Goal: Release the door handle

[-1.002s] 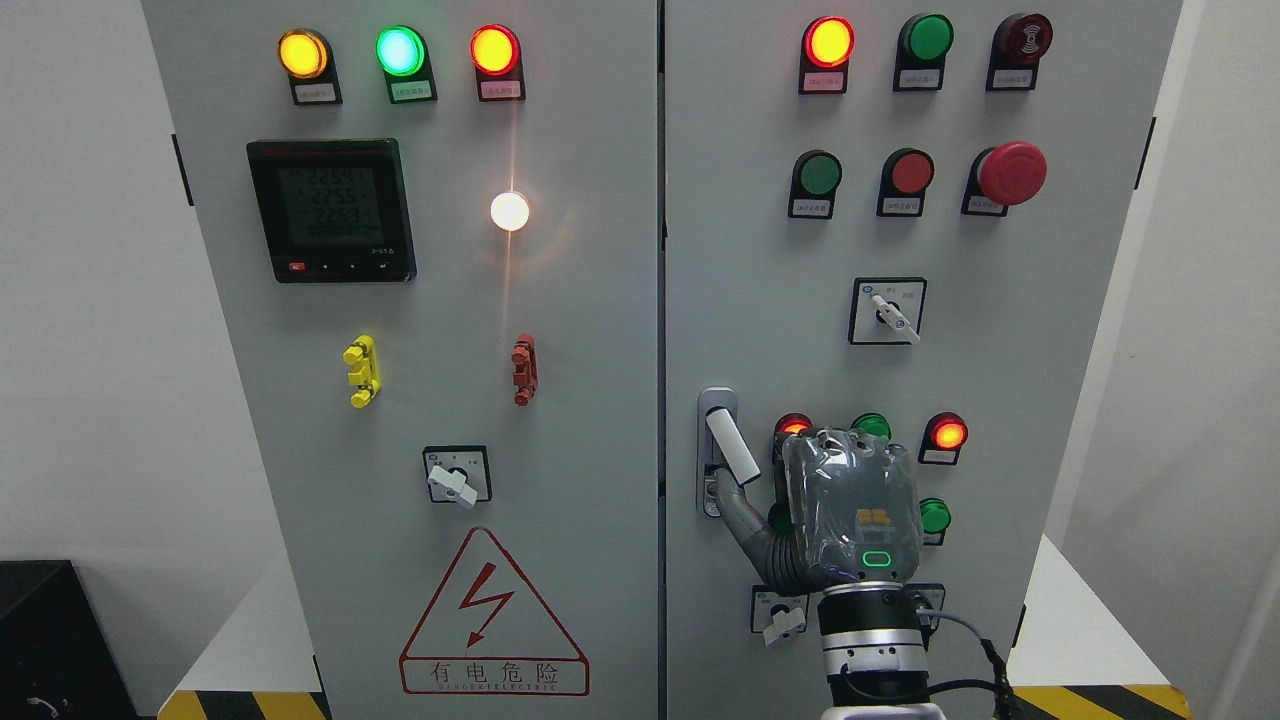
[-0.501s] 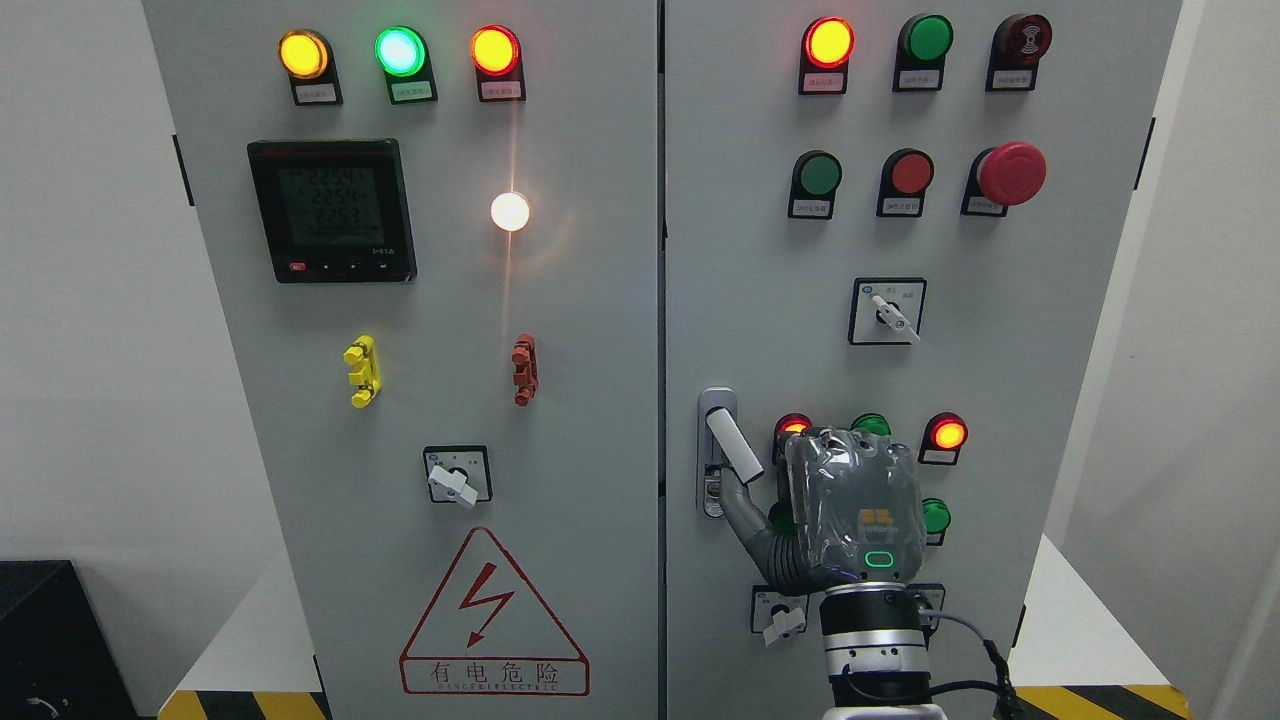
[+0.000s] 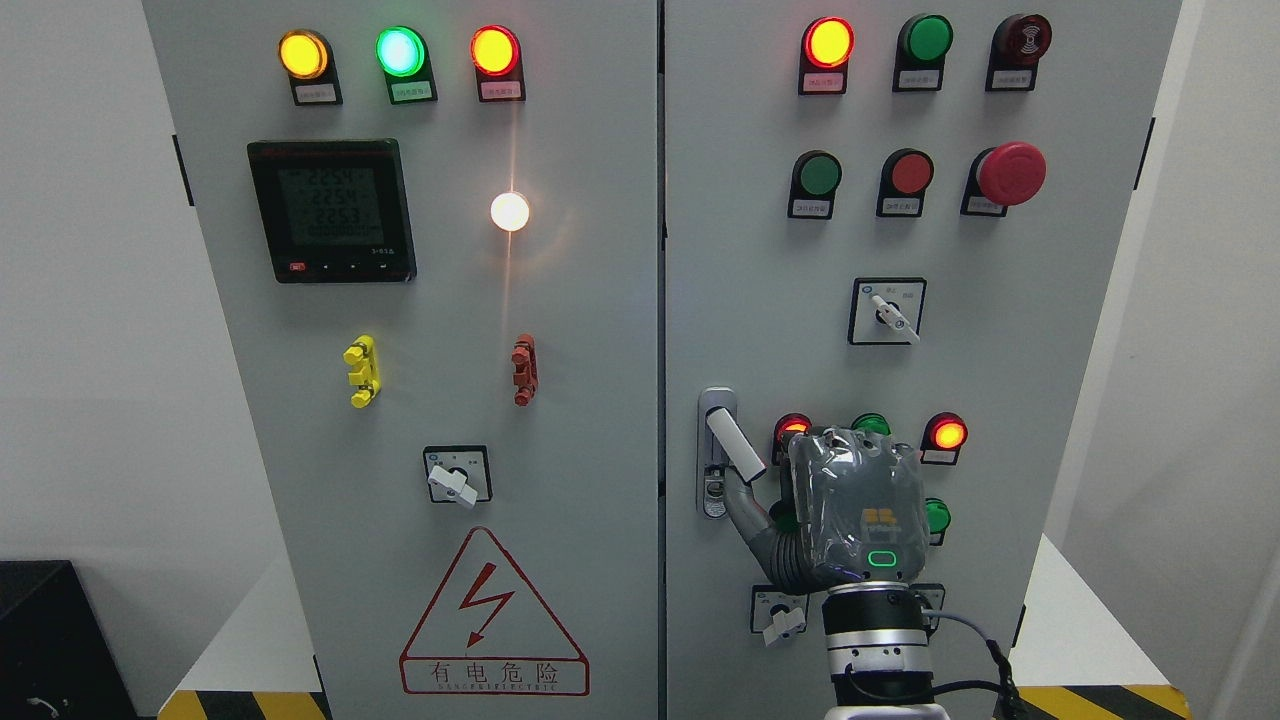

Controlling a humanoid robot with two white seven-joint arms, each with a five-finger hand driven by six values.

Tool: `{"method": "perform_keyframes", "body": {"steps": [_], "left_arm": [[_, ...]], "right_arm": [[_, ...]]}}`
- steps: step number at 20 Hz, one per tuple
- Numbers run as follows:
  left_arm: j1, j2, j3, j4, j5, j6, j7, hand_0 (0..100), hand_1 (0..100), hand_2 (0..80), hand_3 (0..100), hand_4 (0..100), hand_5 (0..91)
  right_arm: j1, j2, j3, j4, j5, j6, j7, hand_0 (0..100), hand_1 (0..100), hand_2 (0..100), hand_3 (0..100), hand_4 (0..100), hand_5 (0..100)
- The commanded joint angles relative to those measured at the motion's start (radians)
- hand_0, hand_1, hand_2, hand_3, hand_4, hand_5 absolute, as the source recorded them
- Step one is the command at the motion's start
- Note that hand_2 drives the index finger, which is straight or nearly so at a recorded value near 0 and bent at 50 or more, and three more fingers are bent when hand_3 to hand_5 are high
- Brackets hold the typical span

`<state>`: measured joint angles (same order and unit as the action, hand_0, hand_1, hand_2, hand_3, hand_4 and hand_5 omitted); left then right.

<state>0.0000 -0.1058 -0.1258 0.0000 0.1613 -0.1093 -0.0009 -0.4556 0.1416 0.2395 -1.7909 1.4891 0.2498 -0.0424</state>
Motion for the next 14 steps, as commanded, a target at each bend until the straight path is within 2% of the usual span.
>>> {"method": "perform_keyframes", "body": {"steps": [1,14], "left_arm": [[-0.026,0.0,0.0,0.029,0.001,0.0,0.001,12,56,0.0,0,0,0.0],[-0.026,0.0,0.0,0.029,0.0,0.0,0.001,12,56,0.0,0,0,0.0]], "right_arm": [[-0.002,0.0,-0.003,-0.002,0.0,0.0,-0.005,46,47,92,100,100,100],[-0.002,0.001,-0.009,-0.008,0.0,0.0,-0.007,47,46,92,100,100,100]]}}
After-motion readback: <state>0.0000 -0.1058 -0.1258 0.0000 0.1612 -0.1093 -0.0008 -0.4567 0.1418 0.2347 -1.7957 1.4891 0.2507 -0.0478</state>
